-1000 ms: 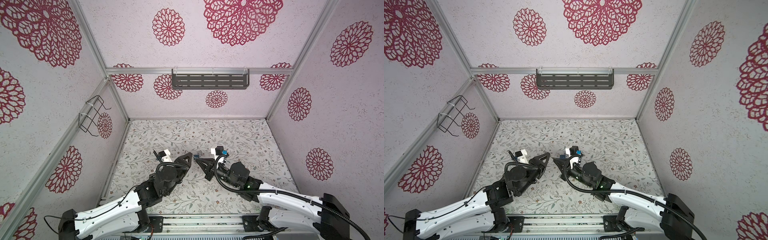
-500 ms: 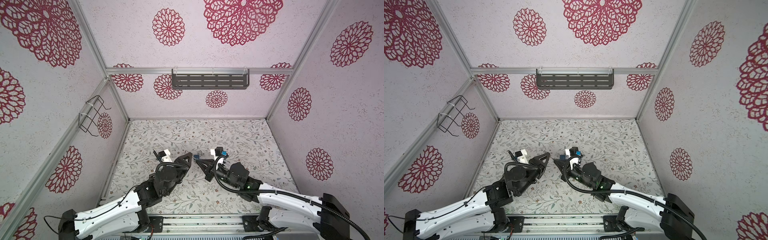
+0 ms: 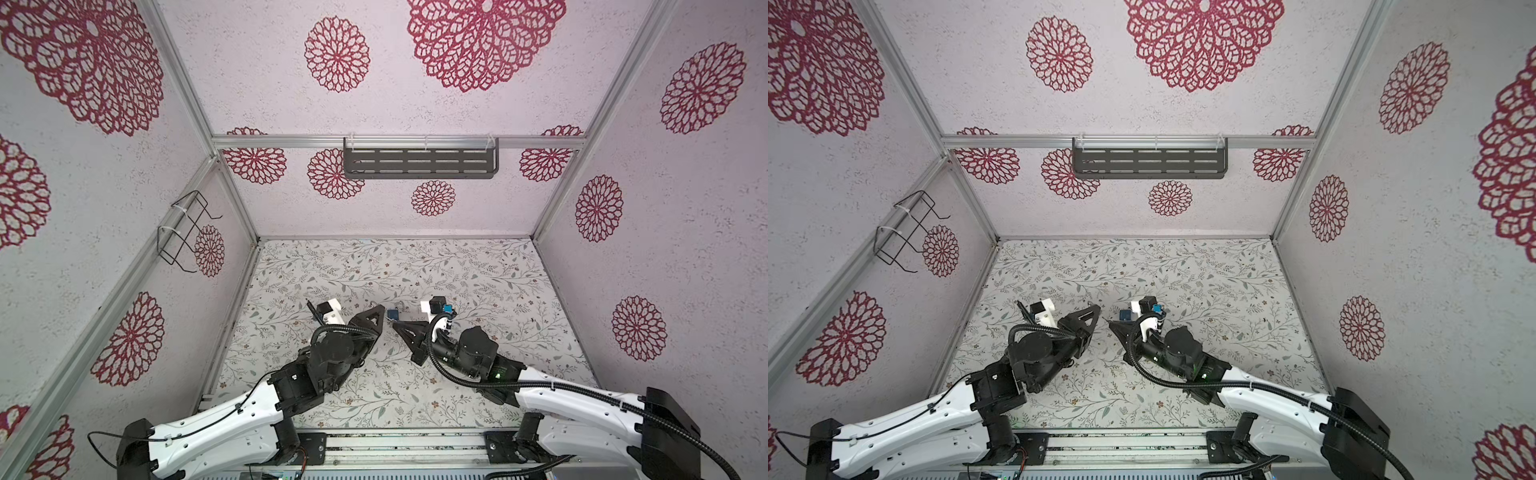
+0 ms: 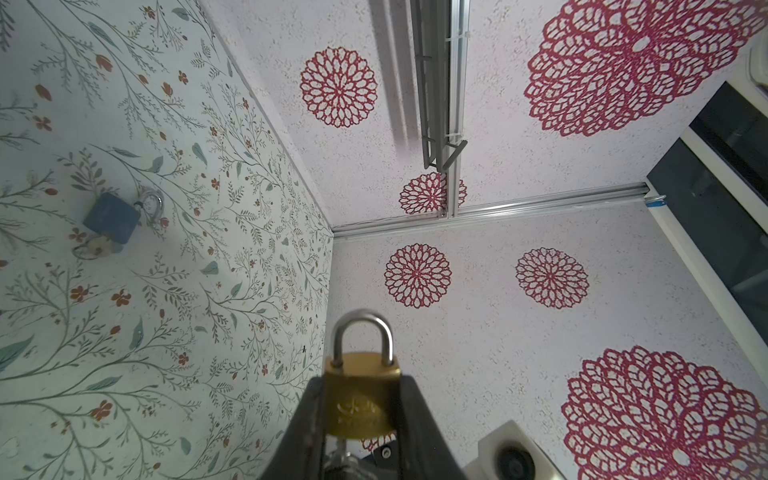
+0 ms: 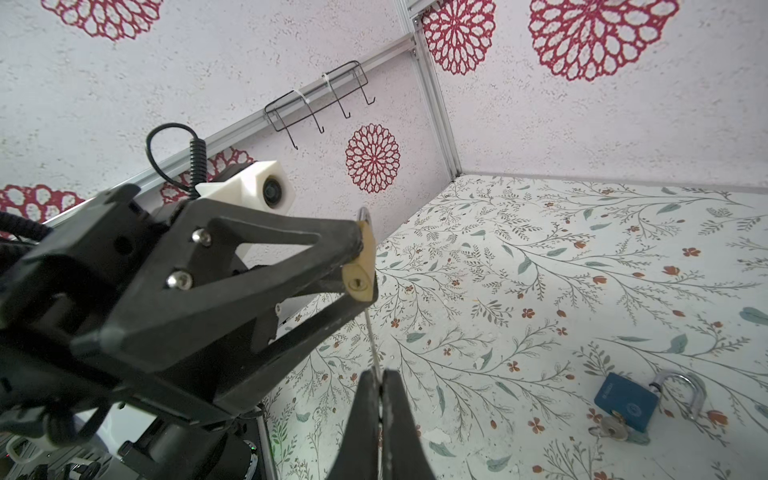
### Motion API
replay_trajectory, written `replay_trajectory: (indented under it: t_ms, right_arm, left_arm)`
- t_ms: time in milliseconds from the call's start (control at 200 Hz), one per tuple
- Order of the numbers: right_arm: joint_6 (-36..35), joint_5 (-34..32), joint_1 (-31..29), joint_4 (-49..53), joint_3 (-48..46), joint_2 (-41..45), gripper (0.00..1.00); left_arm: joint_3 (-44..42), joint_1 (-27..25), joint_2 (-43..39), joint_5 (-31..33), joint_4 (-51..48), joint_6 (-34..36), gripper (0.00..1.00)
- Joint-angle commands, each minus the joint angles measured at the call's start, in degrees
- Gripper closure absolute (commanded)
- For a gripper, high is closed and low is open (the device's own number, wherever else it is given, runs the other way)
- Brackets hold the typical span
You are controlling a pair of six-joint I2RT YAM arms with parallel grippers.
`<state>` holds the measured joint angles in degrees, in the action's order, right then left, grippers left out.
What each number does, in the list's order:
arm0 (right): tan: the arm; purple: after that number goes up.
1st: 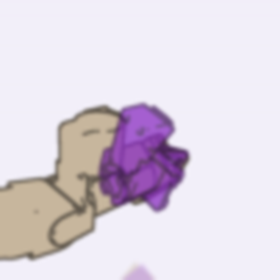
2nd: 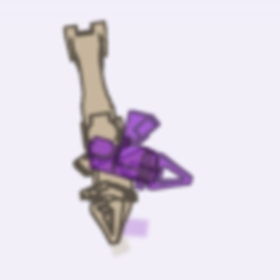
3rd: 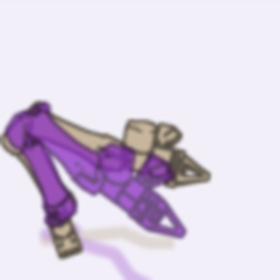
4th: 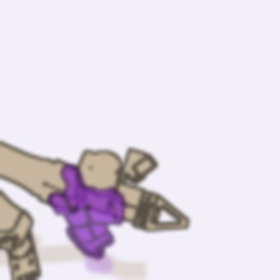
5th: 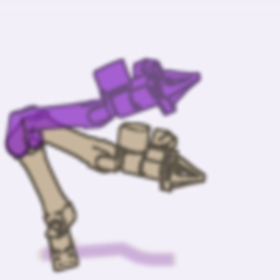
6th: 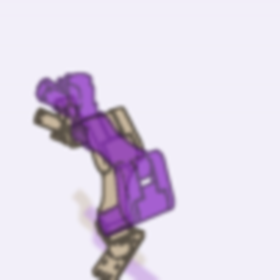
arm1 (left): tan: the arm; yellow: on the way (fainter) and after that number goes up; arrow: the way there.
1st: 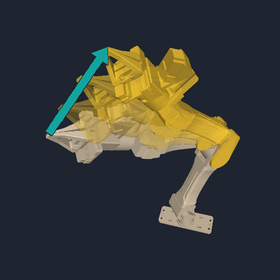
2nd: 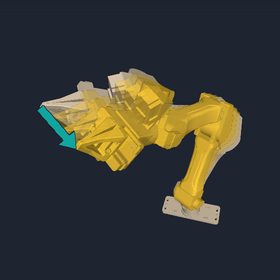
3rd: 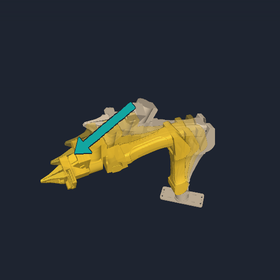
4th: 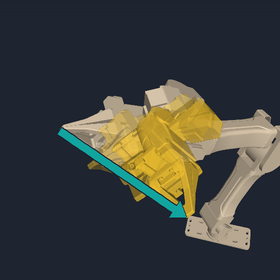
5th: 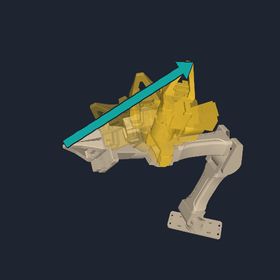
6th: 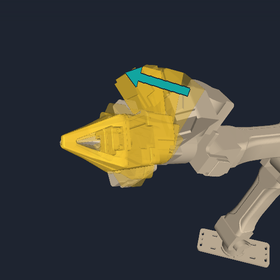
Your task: Unlock with the key
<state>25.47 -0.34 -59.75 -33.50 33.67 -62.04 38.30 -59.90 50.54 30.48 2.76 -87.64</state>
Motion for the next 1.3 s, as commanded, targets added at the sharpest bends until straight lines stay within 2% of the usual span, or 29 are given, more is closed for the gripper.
replay_trajectory:
  t_ms: [0, 665, 1086, 1291]
  right_arm:
    - [-0.7, 0.0, -0.2, -2.4, 3.1, 0.4, 1.0]
    - [0.0, -0.2, 0.9, -1.9, 3.5, -1.3, 1.0]
    - [1.1, 2.0, 2.1, -1.1, 5.4, -0.4, 1.0]
    - [2.0, 2.6, 1.9, -5.3, 4.0, 0.2, 1.0]
  left_arm:
    - [0.7, 0.5, 0.1, -0.1, 1.8, 0.2, 1.0]
    - [0.7, 0.5, -0.1, -0.5, 2.1, 0.4, 1.0]
    - [0.9, 0.5, 0.8, -1.7, 1.9, 0.1, 1.0]
    - [1.2, 0.5, 1.6, -1.6, 1.3, -0.5, 1.0]
